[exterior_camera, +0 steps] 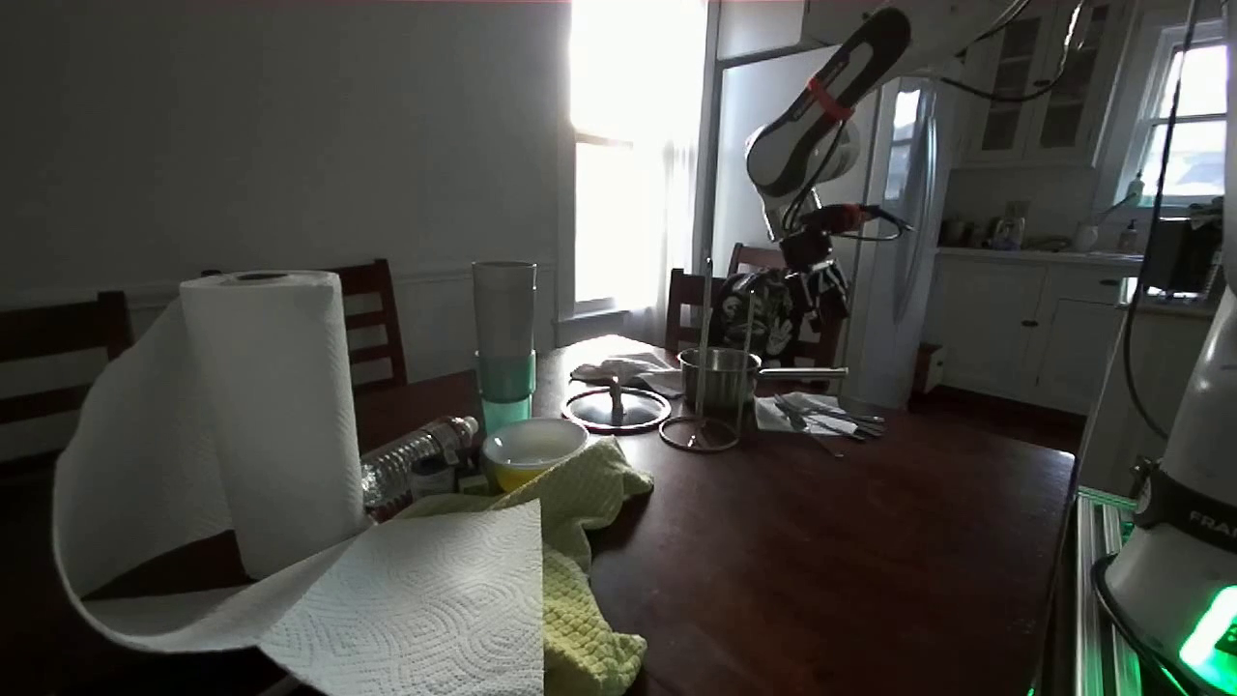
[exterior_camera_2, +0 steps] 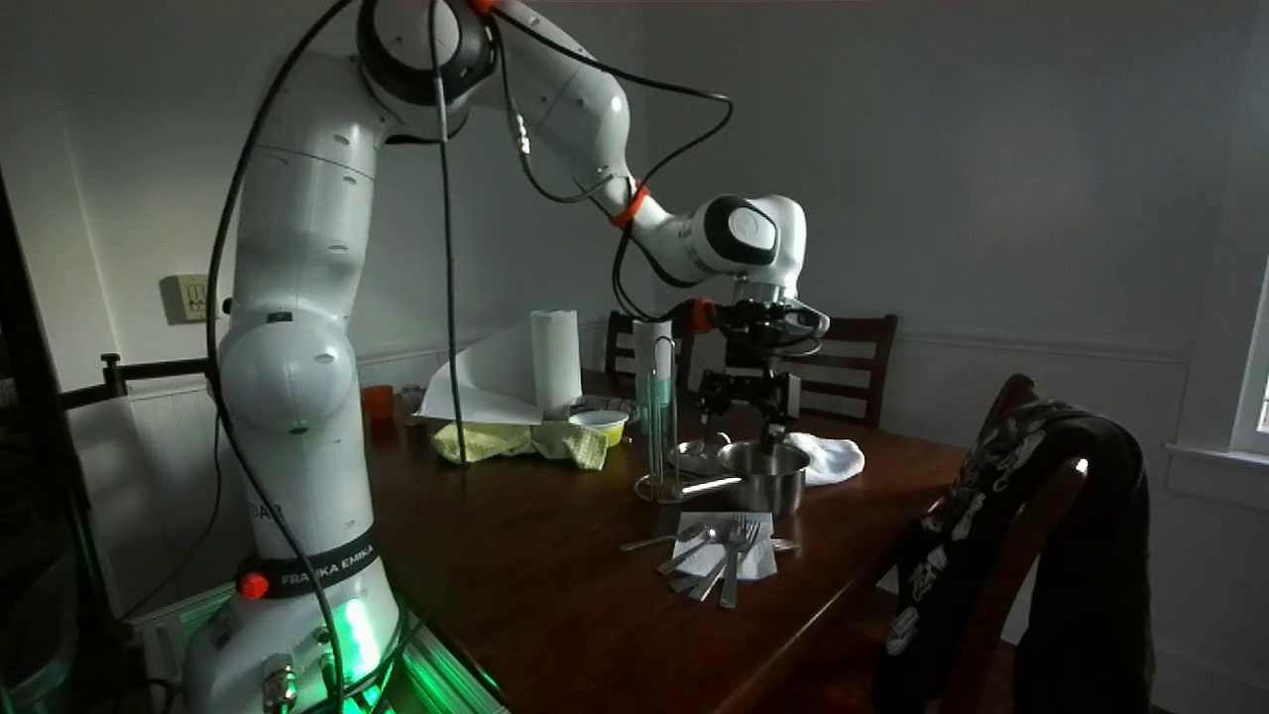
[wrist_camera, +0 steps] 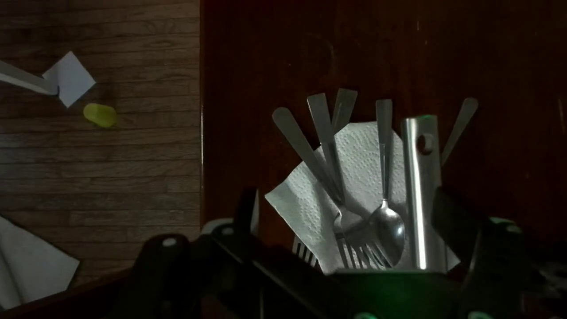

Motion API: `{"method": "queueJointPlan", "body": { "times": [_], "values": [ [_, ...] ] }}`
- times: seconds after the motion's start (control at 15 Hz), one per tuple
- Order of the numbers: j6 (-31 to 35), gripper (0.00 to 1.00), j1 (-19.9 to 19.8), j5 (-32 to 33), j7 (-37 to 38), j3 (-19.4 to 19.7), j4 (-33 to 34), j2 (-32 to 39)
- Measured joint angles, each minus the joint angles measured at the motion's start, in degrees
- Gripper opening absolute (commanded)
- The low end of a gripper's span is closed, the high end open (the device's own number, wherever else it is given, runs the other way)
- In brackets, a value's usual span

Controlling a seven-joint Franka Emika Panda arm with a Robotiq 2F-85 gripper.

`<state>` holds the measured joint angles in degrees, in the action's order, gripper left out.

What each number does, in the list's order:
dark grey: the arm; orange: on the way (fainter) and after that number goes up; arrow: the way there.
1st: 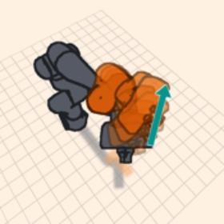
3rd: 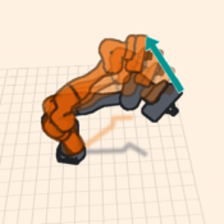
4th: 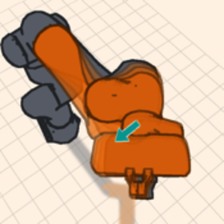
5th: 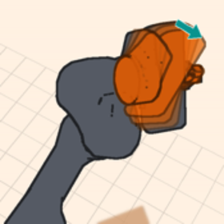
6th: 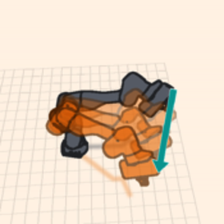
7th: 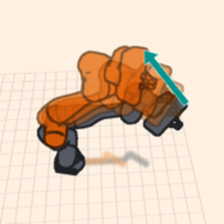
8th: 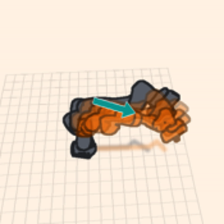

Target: Move the fork from under the paper towel to on top of it

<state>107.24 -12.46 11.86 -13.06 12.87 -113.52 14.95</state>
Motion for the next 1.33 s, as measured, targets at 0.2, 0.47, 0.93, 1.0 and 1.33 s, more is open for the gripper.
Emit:
{"method": "queueJointPlan", "body": {
  "times": [0.2,0.47,0.93,1.0,1.33],
  "values": [
    [-1.6,1.00,-1.6,-3.8,0.0,-0.2,6.3,7.7],
    [-4.4,1.00,-4.6,-8.5,0.1,-0.3,15.2,16.6],
    [-7.1,1.00,-6.8,-11.7,0.8,-0.9,21.5,21.5],
    [-6.0,1.00,-6.8,-11.7,1.3,-0.9,21.5,21.6],
    [-2.1,1.00,-6.8,-11.9,7.0,-0.9,22.0,24.8]
  ]
}}
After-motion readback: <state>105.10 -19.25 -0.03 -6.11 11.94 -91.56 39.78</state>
